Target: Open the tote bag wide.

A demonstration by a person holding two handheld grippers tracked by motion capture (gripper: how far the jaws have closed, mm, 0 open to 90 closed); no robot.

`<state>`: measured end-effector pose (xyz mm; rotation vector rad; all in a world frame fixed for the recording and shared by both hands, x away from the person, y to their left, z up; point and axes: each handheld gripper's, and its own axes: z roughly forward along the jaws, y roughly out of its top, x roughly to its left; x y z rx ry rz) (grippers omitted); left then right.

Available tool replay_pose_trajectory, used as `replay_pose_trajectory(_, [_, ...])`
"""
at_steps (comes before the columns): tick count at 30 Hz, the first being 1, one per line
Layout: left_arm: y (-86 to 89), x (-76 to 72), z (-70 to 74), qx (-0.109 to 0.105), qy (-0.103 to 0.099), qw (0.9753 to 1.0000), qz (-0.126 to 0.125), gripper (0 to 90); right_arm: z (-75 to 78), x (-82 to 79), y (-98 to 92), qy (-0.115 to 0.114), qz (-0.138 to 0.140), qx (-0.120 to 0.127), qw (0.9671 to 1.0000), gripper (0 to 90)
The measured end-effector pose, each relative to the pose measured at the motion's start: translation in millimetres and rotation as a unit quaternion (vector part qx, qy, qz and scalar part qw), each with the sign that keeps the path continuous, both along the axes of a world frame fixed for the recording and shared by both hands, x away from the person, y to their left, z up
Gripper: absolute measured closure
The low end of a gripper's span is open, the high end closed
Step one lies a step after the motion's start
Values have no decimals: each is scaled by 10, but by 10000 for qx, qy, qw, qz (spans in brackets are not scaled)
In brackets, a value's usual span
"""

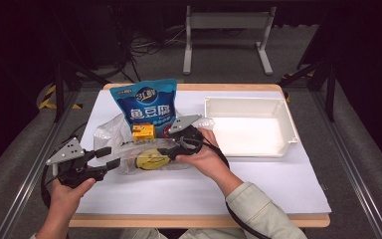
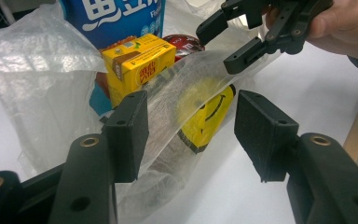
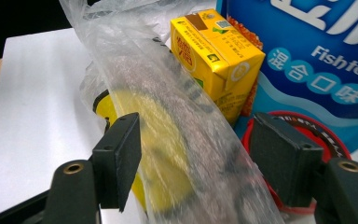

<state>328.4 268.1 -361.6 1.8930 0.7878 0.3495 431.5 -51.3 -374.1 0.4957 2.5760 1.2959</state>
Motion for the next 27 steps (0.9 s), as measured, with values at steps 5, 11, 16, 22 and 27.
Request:
replay_pose_trajectory(5, [28,-14,-10,30,-4,10000,21,448,-24,42,80,59,70,-38,10000,350])
replay_pose_trajectory(11, [53,-34,-14,36,2,10000,50,447,-60,110,149,116,113,-109,9998,380])
replay_pose_trajectory(16, [64,-27,-25,19,19,10000,42,444,-83,152,155,220,101,-262,9994,491])
replay_pose_trajectory(22, [51,-16,-33,-17,51,10000,32,438,-82,140,166,364,151,-567,9976,727])
replay_pose_trajectory(27, [31,-11,-38,6,62,10000,2,434,-71,87,150,259,211,-634,9974,884])
